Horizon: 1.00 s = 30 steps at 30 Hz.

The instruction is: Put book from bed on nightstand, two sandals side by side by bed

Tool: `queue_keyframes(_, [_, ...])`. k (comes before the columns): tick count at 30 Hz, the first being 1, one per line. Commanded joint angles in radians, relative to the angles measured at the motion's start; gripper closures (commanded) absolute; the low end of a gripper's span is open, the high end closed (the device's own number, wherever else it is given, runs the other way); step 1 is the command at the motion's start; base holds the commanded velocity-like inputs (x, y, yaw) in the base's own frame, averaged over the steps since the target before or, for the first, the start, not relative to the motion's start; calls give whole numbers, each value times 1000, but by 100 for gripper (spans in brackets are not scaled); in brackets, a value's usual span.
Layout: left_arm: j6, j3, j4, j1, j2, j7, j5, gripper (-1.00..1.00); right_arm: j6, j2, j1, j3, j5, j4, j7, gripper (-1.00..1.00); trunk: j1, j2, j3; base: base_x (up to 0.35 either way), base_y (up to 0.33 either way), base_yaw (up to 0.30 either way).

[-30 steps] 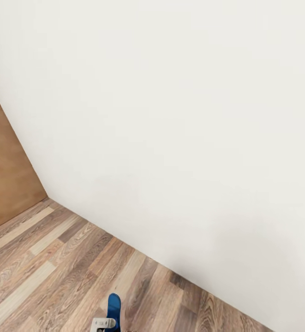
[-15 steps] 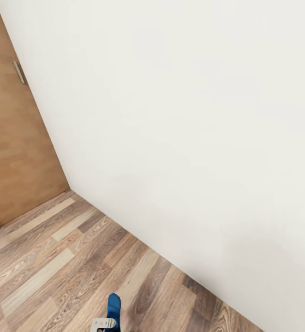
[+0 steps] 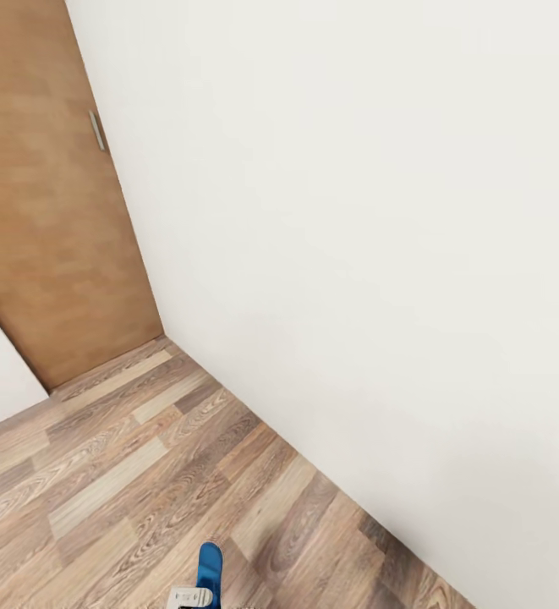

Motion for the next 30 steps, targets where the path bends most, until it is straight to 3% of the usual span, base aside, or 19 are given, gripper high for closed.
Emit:
queue_keyframes(1, [-4, 10, 6, -1, 0, -2, -10, 100, 10, 0, 0, -2, -9, 0, 4, -100, 0, 0, -1, 0, 0, 266])
queue_keyframes(30, [-5, 10, 16, -1, 0, -2, -11, 100, 10, 0, 0, -2, -9, 0, 4, -100, 0, 0, -14, 0, 0, 267])
